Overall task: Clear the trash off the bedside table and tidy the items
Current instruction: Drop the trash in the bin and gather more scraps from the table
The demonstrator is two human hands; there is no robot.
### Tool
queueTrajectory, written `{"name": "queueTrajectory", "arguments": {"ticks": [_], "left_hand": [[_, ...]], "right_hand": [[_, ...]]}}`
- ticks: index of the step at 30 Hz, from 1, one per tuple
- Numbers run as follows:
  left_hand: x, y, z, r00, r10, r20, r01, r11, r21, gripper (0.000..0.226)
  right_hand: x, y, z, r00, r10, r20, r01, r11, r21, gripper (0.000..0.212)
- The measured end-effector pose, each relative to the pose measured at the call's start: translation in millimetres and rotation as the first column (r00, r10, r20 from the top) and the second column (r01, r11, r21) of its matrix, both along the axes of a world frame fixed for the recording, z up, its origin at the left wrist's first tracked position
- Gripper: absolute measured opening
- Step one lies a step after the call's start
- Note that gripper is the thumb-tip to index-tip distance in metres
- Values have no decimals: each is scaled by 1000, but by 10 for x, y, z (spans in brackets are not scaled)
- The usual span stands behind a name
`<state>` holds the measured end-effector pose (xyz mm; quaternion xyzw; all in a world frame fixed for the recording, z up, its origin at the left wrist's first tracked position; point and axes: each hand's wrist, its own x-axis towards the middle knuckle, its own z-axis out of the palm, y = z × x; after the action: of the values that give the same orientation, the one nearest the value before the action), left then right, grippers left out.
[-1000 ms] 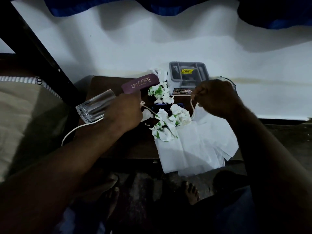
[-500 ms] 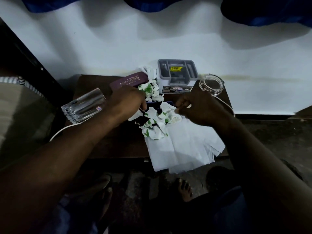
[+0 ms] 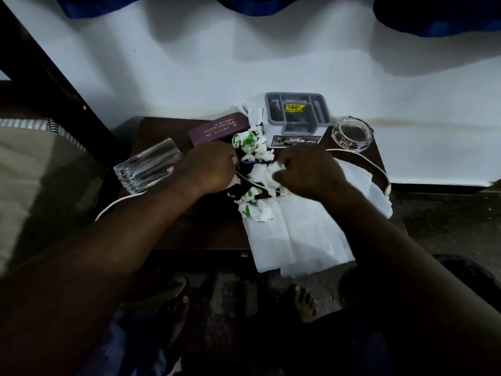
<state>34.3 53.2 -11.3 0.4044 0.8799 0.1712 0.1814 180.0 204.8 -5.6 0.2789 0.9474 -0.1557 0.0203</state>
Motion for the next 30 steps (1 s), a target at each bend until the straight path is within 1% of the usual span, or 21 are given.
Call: {"name": "queueTrajectory", "arguments": {"ticks": [1, 2, 3, 4, 5, 6, 7, 9, 10, 11, 12, 14, 17, 19, 21, 23, 24, 25, 26, 28, 30], "left_hand": [[-22, -11, -7, 1000, -4, -16, 3, 1000, -25, 22], [-35, -27, -13, 999, -17, -32, 15, 998, -59, 23], [-39, -44, -20, 998, -38, -41, 33, 995, -99, 25], [-38, -56, -30, 997, -58, -45, 52, 990, -134, 28], [-34, -67, -46, 997, -70, -45, 62, 985, -160, 31], [-25, -76, -65, 996, -75, -49, 65, 982, -178, 32], [-15, -84, -88, 995, -80, -63, 67, 979, -194, 30], [17, -97, -136, 991, -87, -106, 63, 975, -212, 26], [39, -103, -163, 989, -88, -122, 60, 974, -218, 29], [64, -113, -199, 987, -96, -132, 64, 972, -225, 34], [90, -120, -238, 983, -110, -147, 75, 971, -226, 37], [131, -129, -314, 971, -141, -195, 99, 972, -211, 35], [156, -135, -363, 953, -159, -259, 113, 977, -182, 26], [156, -142, -373, 946, -173, -274, 128, 976, -176, 26], [144, -142, -386, 949, -173, -264, 127, 975, -184, 28], [141, -131, -376, 959, -158, -235, 107, 970, -217, 31], [142, -123, -354, 965, -148, -218, 96, 968, -233, 32], [138, -112, -324, 969, -135, -209, 84, 969, -234, 31], [125, -97, -271, 971, -113, -210, 66, 974, -219, 29], [83, -71, -121, 978, -34, -205, 4, 989, -146, 21], [27, -44, 39, 992, 61, -111, -65, 997, -31, 15]], "right_hand": [[0, 41, 76, 998, -29, -62, 27, 999, -45, 27], [6, 70, 152, 985, -101, -137, 81, 986, -146, 22], [17, 90, 217, 958, -203, -204, 135, 944, -302, 15], [27, 115, 260, 919, -309, -244, 167, 868, -468, 12], [37, 138, 289, 880, -400, -255, 179, 778, -602, 11], [50, 154, 312, 845, -463, -269, 173, 712, -681, 9], [59, 177, 334, 807, -512, -294, 173, 681, -712, 9], [75, 223, 378, 718, -592, -365, 191, 672, -715, 18], [84, 246, 385, 672, -627, -394, 199, 666, -719, 19], [92, 266, 376, 640, -651, -408, 204, 655, -727, 22], [96, 287, 361, 631, -658, -411, 205, 652, -730, 27], [104, 300, 341, 662, -622, -419, 201, 685, -700, 38], [123, 288, 355, 752, -503, -426, 210, 795, -570, 46], [112, 266, 354, 769, -486, -415, 231, 817, -528, 48], [91, 265, 334, 769, -498, -401, 251, 812, -526, 44], [56, 267, 311, 792, -493, -360, 249, 799, -547, 29], [42, 270, 295, 814, -468, -344, 246, 815, -525, 22], [32, 268, 280, 835, -432, -341, 240, 843, -482, 20], [28, 271, 260, 832, -425, -357, 243, 857, -455, 22], [41, 251, 238, 812, -449, -372, 241, 839, -488, 34], [57, 238, 218, 831, -426, -358, 244, 857, -454, 36]]}}
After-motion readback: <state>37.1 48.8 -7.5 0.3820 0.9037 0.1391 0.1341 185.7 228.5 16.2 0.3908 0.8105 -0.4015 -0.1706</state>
